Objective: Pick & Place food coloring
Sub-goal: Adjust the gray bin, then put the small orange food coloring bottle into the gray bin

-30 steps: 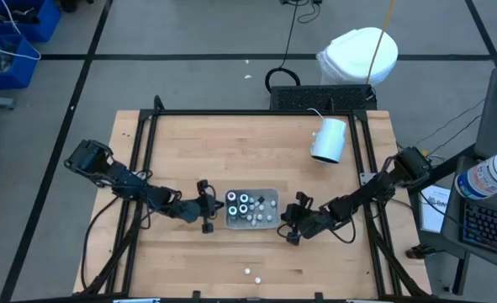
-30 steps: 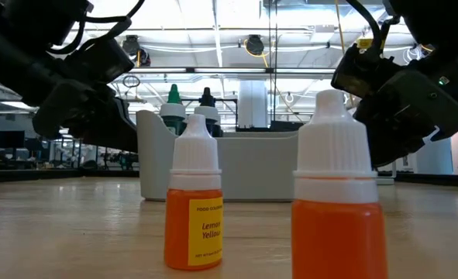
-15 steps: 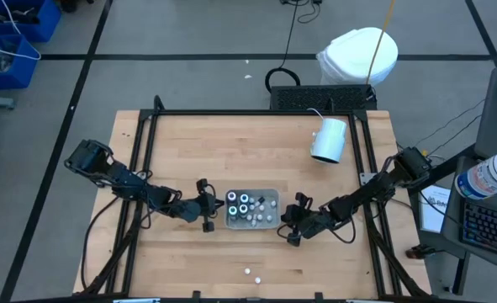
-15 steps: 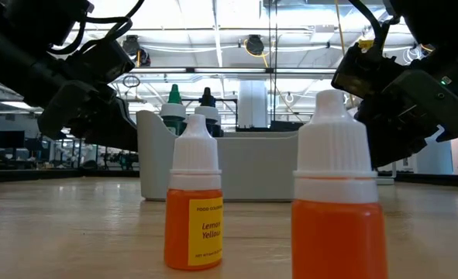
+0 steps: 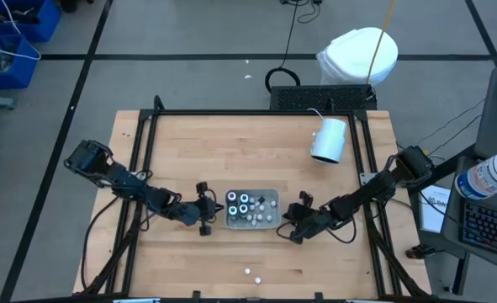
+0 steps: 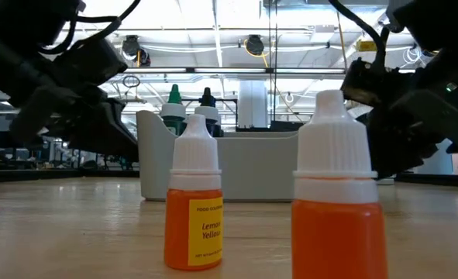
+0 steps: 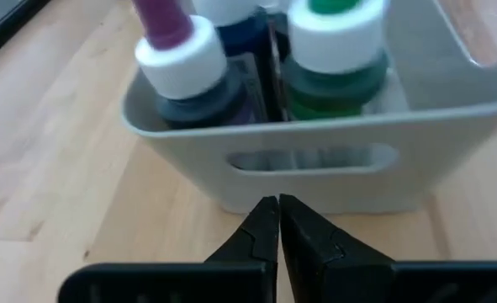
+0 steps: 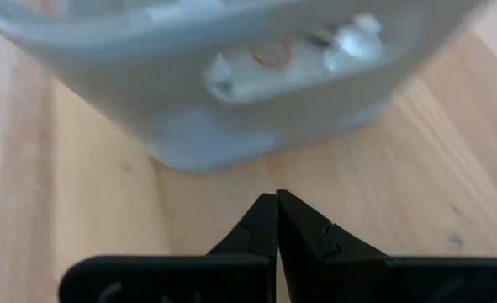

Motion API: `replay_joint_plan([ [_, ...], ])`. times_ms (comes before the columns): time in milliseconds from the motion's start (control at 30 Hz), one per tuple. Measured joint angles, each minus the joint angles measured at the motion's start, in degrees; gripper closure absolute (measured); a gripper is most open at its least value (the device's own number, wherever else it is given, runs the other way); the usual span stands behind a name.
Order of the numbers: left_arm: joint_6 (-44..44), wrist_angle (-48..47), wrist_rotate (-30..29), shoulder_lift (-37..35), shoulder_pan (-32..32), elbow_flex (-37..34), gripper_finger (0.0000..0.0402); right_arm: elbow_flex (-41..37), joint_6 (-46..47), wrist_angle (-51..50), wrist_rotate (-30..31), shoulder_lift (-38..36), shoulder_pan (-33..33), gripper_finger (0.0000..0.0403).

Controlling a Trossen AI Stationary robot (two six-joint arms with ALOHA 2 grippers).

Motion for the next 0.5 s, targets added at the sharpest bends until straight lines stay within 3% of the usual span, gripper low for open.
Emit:
replay_joint_plan([
  [200,0.22,-0.71,-0.10,-1.68,-1.55,0.02,0.0397,0.00,0.04,-4.94,0.08,-4.18,0.92,0.0403],
  [400,1.62,-0.64,3.11,-3.16,-4.64,0.02,0.0386,0.00,-4.09,-4.75,0.29,-7.45,4.42,0.0403],
  [500,3.93,1.34,3.24,-3.39,-7.05,0.02,0.0396,0.00,-6.82,-4.13,3.32,-8.76,6.60,0.0403],
])
